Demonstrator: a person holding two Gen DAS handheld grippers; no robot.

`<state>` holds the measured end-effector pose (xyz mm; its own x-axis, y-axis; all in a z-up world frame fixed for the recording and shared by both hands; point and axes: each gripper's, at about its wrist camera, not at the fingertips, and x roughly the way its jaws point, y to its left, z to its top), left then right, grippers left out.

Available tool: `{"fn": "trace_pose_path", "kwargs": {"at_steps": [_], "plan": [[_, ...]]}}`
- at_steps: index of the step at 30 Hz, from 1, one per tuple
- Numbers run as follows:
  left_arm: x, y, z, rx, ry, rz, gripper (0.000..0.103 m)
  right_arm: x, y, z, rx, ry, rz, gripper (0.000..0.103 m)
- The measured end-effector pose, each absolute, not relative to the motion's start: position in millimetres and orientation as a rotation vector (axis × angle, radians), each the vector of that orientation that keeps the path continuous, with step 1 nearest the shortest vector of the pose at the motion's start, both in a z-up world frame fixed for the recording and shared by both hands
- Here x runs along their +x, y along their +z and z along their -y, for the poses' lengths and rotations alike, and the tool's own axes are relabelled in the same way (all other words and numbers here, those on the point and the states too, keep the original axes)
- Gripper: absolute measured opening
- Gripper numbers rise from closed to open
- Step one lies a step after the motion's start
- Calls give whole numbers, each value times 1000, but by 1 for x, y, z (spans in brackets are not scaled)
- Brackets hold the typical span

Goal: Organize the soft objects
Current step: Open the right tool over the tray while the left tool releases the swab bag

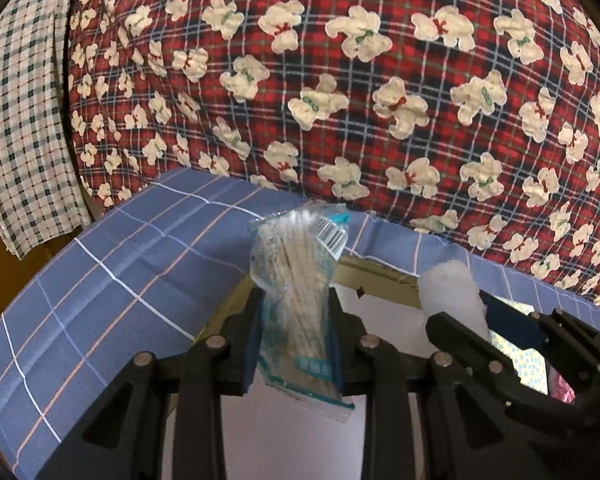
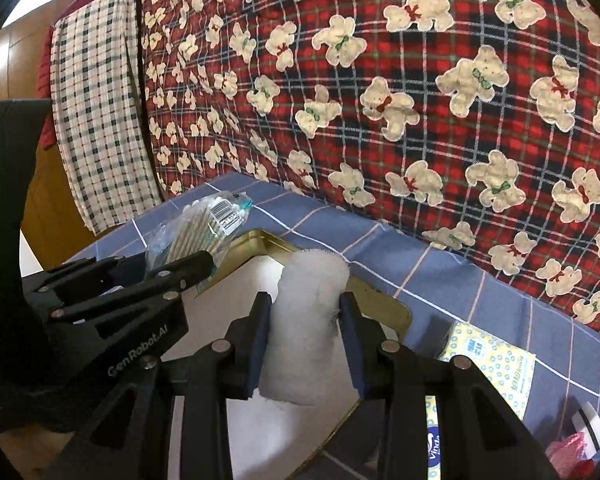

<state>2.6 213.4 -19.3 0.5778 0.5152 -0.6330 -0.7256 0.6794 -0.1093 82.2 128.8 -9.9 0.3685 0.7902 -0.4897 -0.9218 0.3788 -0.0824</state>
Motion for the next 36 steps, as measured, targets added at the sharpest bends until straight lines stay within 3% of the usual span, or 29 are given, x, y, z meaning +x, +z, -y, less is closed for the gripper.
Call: {"fn": "trace_pose_path", "kwargs": {"at_steps": [12,18,22,27,32,36], "plan": [[7,-22,-215,-395,713,-633,29,89,-11,-130,-372,1129,-425,44],[6,-22,-216,-401,717,-633,40,92,-9,-127,-353,1125,-419,48],[6,-21,-216,-399,713,-630,41,93,-7,-125,-346,1120,-408,49],[3,-18,-215,-411,696,-600,56,91,-1,-121,-334,1101,-376,53],[1,-10,-204,-418,627,-533,73,86,18,-100,-273,1084,-311,69],[3,-4,-186,-389,557,-479,75,85,34,-74,-204,1066,-267,69]]}}
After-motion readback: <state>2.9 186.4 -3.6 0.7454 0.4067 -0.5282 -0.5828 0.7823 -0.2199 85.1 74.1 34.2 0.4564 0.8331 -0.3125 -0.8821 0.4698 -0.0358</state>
